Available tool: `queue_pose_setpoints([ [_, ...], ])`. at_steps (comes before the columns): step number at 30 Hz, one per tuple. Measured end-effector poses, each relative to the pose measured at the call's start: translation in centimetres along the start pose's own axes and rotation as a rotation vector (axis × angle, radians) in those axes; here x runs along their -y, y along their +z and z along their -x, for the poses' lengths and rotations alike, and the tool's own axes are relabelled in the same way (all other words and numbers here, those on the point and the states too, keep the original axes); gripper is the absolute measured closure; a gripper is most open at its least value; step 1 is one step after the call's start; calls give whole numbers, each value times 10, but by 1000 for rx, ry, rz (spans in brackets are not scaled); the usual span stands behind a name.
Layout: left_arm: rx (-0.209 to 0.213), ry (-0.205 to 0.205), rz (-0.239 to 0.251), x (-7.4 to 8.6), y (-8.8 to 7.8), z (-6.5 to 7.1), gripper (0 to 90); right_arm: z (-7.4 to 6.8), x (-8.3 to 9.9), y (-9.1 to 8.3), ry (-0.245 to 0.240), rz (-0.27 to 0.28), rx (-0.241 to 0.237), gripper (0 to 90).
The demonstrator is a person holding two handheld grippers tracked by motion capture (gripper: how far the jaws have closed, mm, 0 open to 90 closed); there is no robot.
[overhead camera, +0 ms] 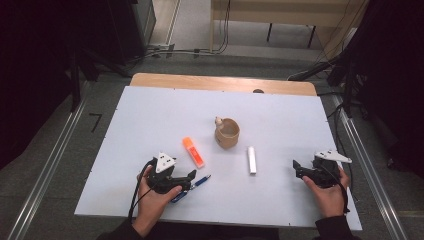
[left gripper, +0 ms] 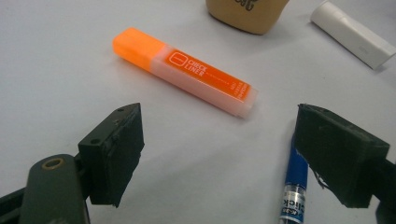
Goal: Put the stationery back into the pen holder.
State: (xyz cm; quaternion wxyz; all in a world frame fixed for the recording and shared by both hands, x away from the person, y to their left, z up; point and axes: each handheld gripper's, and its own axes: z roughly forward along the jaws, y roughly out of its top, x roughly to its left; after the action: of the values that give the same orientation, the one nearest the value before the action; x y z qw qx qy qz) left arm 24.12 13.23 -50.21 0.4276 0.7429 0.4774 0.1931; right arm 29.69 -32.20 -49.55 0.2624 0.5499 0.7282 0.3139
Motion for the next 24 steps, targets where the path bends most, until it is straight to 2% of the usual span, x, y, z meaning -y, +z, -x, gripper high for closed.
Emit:
queue_pose_setpoints([
  [10, 30, 27, -17, 2, 3, 7, 201, 0, 0, 0, -2, -3, 0, 171],
  [21, 54, 47, -29, 5, 7, 16, 268, 0, 0, 1, -5, -4, -3, 171],
  [24, 64, 67, -36, 7, 11, 20, 303, -1, 0, 1, -5, -5, -4, 171],
])
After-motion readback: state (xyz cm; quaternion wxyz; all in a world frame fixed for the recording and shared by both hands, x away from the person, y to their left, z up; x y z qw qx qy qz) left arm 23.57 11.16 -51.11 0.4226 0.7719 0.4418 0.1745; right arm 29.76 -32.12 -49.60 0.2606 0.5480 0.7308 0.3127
